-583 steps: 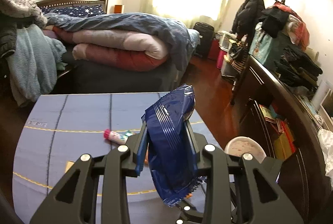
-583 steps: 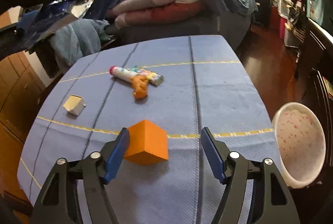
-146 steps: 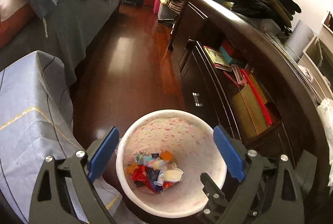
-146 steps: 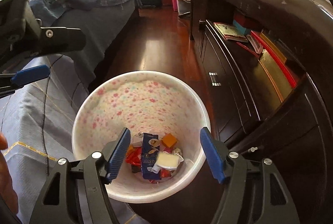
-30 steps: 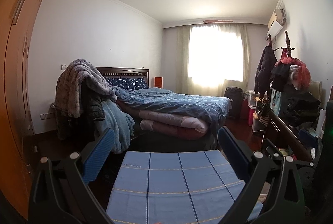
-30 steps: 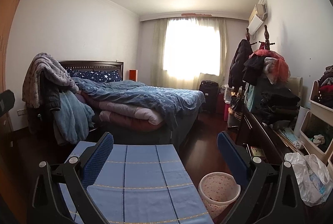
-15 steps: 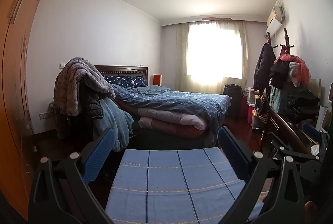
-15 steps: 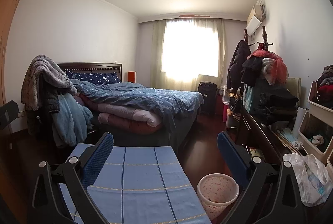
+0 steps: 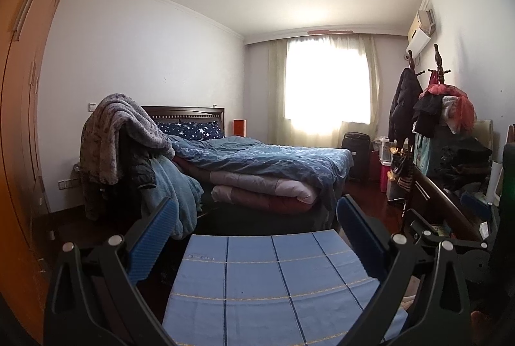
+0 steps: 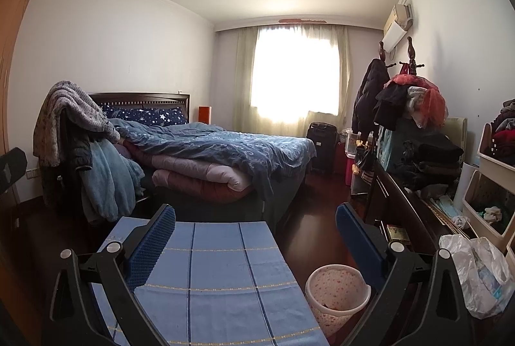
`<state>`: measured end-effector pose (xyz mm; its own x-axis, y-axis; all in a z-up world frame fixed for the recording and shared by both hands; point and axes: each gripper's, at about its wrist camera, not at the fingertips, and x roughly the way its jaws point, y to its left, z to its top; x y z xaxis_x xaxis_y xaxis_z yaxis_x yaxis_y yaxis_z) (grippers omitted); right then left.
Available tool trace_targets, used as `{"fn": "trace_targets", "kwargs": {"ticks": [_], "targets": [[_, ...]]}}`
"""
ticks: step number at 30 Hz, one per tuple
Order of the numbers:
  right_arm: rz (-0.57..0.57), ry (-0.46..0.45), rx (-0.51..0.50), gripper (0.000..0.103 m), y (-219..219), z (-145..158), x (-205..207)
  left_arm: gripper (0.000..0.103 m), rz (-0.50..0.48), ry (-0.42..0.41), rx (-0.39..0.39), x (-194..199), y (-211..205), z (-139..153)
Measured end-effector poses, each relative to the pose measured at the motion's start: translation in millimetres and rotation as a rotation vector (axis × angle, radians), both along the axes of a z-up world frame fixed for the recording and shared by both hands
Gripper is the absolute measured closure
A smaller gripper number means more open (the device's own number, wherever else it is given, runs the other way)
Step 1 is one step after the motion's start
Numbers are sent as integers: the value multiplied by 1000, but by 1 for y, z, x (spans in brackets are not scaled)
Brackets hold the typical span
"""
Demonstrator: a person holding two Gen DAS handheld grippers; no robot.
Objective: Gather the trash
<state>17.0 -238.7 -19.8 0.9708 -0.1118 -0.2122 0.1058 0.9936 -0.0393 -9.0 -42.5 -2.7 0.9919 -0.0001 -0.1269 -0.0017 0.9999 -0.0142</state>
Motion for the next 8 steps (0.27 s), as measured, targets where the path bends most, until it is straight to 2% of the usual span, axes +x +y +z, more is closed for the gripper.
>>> {"fn": "trace_targets", "kwargs": {"ticks": [8], "targets": [[9,48,-2,4,5,-14,9,3,25,57,-46,14,14,-11]]}}
